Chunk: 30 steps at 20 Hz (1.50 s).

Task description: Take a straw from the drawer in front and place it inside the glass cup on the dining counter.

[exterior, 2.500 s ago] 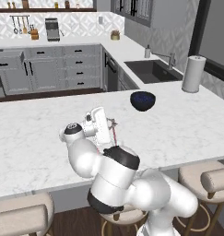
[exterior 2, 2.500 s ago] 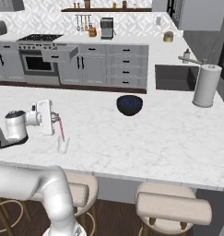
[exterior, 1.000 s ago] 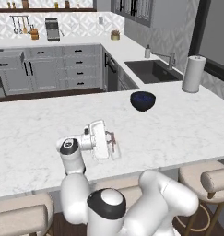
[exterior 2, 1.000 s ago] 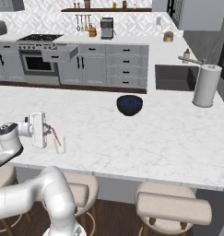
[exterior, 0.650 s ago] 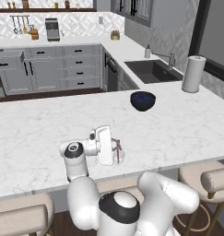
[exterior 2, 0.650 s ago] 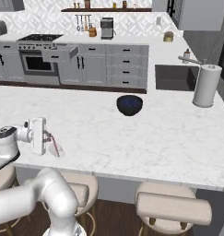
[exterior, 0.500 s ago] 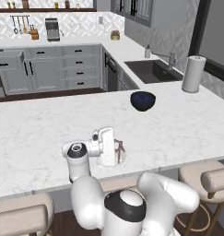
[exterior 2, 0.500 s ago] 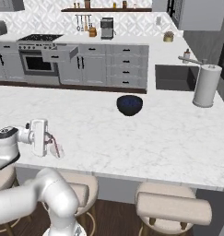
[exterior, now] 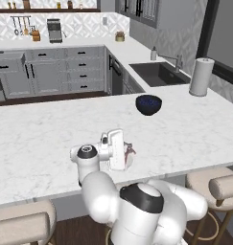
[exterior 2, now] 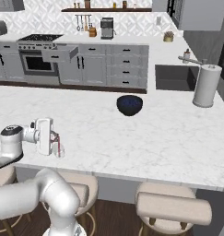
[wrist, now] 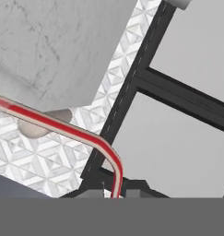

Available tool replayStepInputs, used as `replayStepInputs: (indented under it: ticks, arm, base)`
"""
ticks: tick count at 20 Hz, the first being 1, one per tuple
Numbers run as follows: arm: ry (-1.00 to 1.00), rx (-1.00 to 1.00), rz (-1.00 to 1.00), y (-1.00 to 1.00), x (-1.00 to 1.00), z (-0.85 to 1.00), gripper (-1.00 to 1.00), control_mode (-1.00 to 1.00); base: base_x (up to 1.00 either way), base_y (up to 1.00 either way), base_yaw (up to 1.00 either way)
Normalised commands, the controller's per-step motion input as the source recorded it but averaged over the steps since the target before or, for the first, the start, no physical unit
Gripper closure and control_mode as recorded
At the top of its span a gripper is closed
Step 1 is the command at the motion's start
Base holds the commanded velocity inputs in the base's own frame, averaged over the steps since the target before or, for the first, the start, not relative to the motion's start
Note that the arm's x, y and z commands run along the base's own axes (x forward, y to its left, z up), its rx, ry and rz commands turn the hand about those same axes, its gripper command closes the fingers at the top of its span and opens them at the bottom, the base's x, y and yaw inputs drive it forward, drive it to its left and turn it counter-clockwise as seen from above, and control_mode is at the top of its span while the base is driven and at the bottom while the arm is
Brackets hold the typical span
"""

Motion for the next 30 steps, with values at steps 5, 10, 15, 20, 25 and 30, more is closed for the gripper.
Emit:
replayStepInputs:
  ticks: [5,10,15,20,25,30]
  arm:
    - [0.0,0.0,0.0,0.0,0.27,-0.13,1.0,-1.0]
    - [0.0,0.0,0.0,0.11,0.0,-0.3,1.0,-1.0]
    - [0.0,0.0,0.0,0.2,0.03,-0.28,-1.0,-1.0]
    - [0.02,0.0,0.0,0.0,0.02,-0.04,-1.0,-1.0]
    - [0.07,0.11,0.0,0.0,0.0,0.0,-1.0,-1.0]
    - [0.08,0.25,0.0,0.0,0.0,0.04,-1.0,-1.0]
  base:
    - [0.0,0.0,0.0]
    - [0.0,0.0,0.0]
    - [0.0,0.0,0.0]
    - [0.0,0.0,0.0]
    - [0.0,0.0,0.0]
    - [0.0,0.0,0.0]
